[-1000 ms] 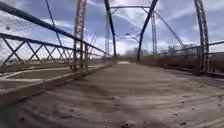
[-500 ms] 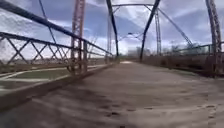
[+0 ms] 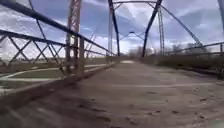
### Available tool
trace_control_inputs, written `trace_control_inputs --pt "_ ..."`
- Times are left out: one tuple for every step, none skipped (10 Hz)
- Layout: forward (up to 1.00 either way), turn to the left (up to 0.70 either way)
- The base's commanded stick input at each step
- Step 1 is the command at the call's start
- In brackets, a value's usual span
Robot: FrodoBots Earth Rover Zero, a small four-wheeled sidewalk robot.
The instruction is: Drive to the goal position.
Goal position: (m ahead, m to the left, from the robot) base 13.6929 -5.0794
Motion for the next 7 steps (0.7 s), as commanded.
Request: trace_control_inputs --pt "1.00 -0.06" --pt "1.00 -0.08" --pt "1.00 -0.07" --pt "1.00 -0.08" --pt "1.00 -0.10" --pt "1.00 -0.12" --pt "1.00 -0.08"
